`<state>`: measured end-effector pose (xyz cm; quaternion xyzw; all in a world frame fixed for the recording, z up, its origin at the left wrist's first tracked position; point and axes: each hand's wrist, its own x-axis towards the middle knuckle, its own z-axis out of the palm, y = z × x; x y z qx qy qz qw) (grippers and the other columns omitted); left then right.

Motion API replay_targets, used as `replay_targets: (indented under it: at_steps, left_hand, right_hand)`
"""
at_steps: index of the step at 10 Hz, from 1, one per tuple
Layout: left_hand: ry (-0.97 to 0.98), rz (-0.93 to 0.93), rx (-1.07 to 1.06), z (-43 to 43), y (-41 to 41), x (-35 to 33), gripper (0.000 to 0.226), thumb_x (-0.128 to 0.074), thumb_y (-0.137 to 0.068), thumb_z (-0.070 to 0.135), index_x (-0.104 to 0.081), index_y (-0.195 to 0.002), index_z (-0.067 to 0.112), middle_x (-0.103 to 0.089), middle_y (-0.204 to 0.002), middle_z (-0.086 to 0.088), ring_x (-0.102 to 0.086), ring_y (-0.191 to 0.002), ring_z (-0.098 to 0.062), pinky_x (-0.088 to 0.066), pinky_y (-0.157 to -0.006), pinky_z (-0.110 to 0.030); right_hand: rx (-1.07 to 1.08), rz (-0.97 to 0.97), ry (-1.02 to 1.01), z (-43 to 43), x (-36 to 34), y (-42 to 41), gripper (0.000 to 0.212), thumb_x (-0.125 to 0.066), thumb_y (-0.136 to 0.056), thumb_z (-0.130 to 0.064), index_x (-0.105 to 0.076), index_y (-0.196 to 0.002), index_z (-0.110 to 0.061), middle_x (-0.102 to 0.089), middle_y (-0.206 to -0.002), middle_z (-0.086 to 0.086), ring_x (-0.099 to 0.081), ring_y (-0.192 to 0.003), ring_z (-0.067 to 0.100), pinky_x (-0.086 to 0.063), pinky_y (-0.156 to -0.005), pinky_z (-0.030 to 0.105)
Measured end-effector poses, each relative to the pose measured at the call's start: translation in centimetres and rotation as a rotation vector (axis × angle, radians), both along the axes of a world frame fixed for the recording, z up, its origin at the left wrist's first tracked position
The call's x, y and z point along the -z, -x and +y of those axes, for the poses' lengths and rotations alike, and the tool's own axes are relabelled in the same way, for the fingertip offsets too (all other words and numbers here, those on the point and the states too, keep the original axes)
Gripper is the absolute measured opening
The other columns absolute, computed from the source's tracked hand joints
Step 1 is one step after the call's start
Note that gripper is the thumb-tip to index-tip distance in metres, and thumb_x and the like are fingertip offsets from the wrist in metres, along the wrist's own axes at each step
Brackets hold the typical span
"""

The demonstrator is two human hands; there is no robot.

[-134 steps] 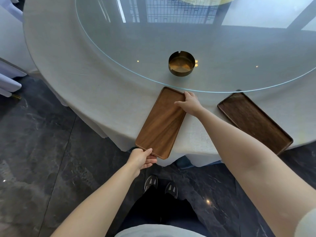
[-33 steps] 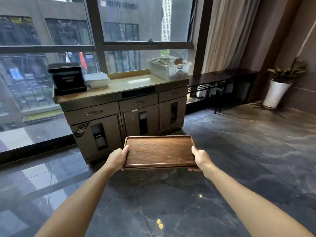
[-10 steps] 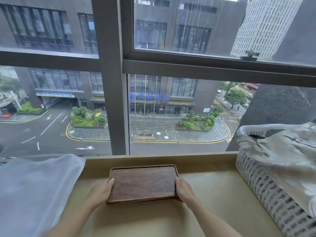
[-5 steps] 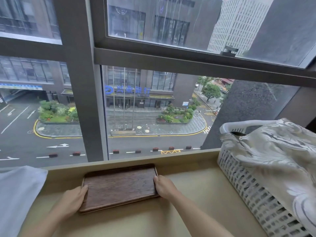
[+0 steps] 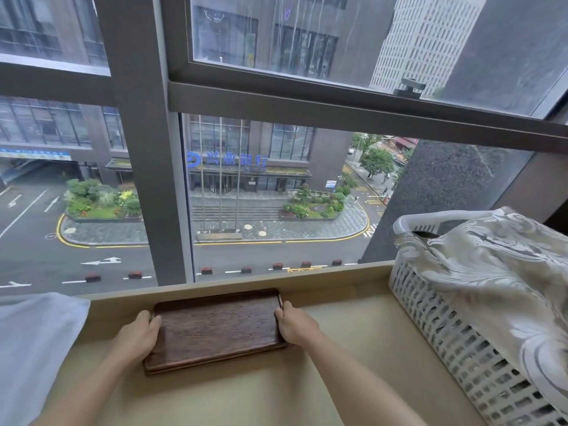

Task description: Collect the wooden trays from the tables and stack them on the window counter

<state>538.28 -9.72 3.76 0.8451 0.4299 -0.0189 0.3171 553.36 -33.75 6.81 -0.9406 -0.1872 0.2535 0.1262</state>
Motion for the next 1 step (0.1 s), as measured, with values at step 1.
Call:
replay_targets:
  at_steps: [1]
  left_hand:
    - [-0.031,-0.021,-0.006,-0.38,-0.07,-1.08,0.028,-0.032,-0.097,0.029,-0.041,-0.084,0.006,-0.060,-0.114,-0.029,-0.055,-0.102,-0.039,-0.036,-0.075,-0.037]
  right_hand:
    - [0.017,-0.079,0.015,0.23,-0.50,0.30,0.046,-0.020,-0.099,-0.037,-0.040,-0.125,-0.004,-0.053,-0.133,0.019,-0.051,-0.123,0.033,-0.042,-0.094,0.038]
